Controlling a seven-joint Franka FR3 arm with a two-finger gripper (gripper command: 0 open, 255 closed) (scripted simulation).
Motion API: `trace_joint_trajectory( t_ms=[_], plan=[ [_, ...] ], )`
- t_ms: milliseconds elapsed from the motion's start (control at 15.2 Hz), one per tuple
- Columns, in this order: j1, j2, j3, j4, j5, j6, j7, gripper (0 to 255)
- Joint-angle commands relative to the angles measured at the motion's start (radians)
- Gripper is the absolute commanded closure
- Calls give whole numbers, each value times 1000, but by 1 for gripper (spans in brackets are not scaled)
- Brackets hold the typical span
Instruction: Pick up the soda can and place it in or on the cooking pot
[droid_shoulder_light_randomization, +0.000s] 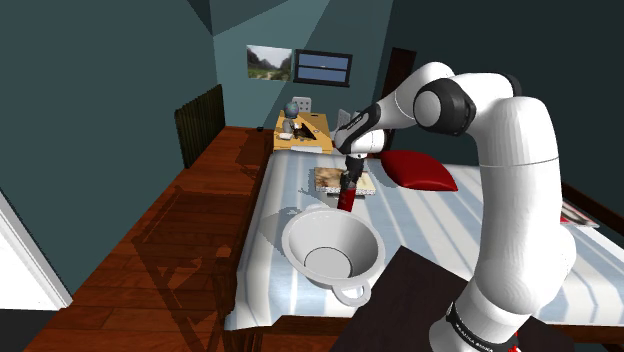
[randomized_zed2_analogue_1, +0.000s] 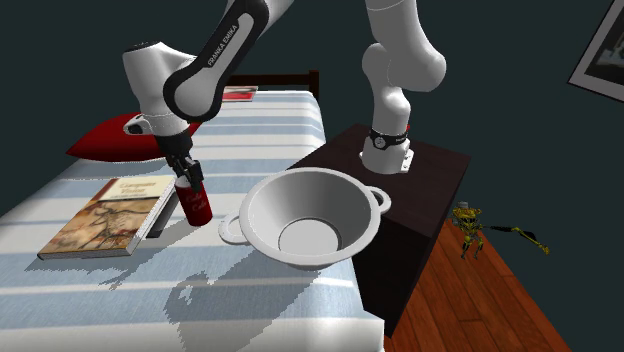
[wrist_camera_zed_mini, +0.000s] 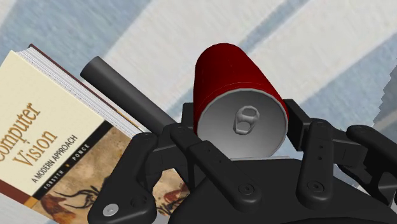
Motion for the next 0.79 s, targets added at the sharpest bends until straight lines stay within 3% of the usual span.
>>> trace_joint_trajectory(
  t_ms=[0,726],
  plan=[
    [0,0,0,0,0,0,0,255],
    [14,-79,-20,14,-32,-90,20,255]
  ],
)
